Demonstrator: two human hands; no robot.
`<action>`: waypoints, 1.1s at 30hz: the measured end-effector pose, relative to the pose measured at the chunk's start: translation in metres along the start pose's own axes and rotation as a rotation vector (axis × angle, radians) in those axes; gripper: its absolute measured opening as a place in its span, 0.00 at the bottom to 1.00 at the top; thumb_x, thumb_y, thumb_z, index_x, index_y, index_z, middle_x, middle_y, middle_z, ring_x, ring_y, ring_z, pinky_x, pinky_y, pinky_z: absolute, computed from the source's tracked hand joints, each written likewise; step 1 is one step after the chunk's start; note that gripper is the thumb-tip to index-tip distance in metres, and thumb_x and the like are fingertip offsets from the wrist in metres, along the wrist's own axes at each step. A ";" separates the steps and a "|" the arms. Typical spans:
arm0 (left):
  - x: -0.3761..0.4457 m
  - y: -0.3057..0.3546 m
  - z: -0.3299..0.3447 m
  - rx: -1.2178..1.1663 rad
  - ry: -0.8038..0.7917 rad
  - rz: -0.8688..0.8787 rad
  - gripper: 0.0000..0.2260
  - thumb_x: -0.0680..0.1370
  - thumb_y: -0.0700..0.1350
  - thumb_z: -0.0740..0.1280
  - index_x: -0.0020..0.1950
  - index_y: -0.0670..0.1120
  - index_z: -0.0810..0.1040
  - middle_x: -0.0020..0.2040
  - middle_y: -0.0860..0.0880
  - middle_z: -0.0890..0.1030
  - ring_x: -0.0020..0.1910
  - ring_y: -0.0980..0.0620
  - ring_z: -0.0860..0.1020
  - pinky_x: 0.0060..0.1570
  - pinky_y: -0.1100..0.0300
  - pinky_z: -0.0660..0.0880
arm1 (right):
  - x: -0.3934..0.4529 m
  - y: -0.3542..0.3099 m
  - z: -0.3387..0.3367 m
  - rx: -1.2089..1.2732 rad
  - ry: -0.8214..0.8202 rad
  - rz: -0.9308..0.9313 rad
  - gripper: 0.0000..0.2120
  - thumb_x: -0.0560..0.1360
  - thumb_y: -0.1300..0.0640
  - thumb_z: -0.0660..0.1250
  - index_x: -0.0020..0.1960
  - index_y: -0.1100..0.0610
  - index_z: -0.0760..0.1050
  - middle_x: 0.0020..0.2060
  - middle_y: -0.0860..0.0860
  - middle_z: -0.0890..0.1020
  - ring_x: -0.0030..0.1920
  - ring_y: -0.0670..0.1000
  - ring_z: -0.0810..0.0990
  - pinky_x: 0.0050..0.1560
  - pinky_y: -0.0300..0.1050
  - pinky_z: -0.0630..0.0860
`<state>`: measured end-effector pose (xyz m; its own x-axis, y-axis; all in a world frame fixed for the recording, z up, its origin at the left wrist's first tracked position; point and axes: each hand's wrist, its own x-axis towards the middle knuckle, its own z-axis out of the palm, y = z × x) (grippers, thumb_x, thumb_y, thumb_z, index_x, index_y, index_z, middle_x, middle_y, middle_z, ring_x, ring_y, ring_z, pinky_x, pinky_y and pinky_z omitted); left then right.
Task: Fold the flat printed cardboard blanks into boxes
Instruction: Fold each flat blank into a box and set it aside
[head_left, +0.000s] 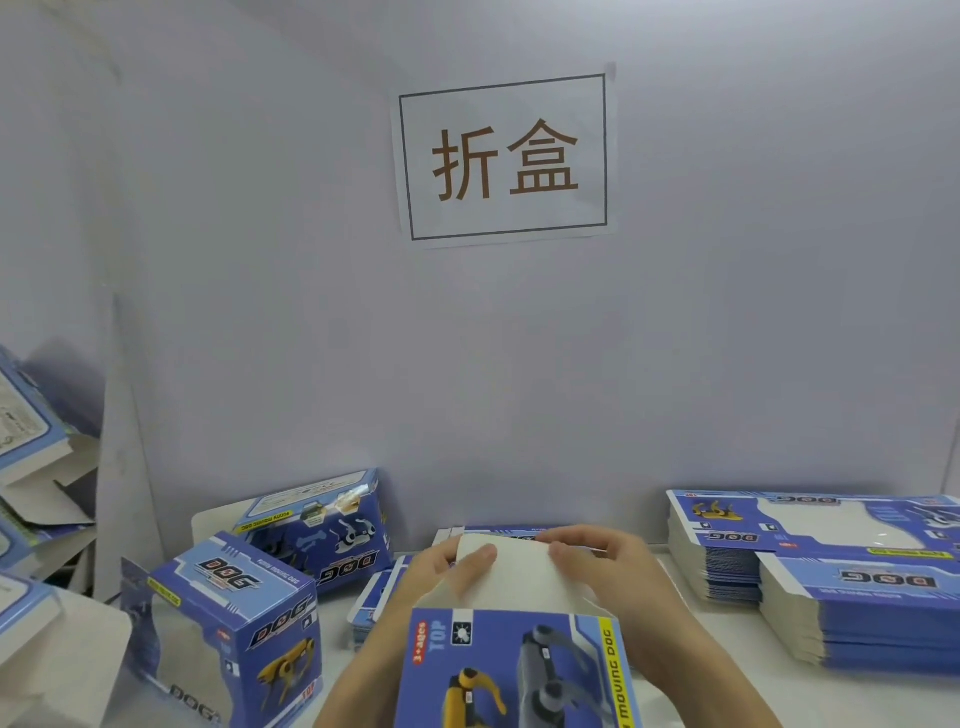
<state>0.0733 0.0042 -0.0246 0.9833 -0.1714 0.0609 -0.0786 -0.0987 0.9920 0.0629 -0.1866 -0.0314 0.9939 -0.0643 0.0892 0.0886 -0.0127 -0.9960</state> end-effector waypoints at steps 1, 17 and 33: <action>-0.002 0.001 0.000 -0.003 0.016 0.010 0.05 0.81 0.44 0.64 0.54 0.45 0.78 0.32 0.54 0.85 0.30 0.59 0.82 0.29 0.69 0.75 | 0.000 0.000 0.000 0.023 -0.022 0.002 0.06 0.78 0.60 0.69 0.47 0.56 0.86 0.39 0.53 0.87 0.37 0.49 0.85 0.36 0.46 0.82; -0.007 -0.006 -0.009 -0.049 0.014 0.183 0.15 0.72 0.41 0.72 0.58 0.43 0.79 0.41 0.47 0.86 0.38 0.50 0.85 0.32 0.63 0.79 | -0.006 -0.002 0.004 0.179 -0.095 -0.018 0.08 0.78 0.67 0.67 0.53 0.59 0.83 0.42 0.60 0.87 0.39 0.57 0.87 0.35 0.45 0.80; -0.007 0.002 -0.008 -0.130 -0.231 0.103 0.12 0.86 0.42 0.56 0.66 0.42 0.73 0.60 0.39 0.81 0.42 0.56 0.85 0.44 0.62 0.81 | -0.008 -0.007 -0.013 0.321 0.220 -0.158 0.13 0.77 0.67 0.67 0.54 0.52 0.82 0.41 0.51 0.85 0.36 0.50 0.82 0.38 0.44 0.80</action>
<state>0.0673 0.0135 -0.0221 0.9068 -0.3941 0.1497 -0.1395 0.0546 0.9887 0.0530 -0.1985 -0.0249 0.9319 -0.2985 0.2060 0.2894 0.2695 -0.9185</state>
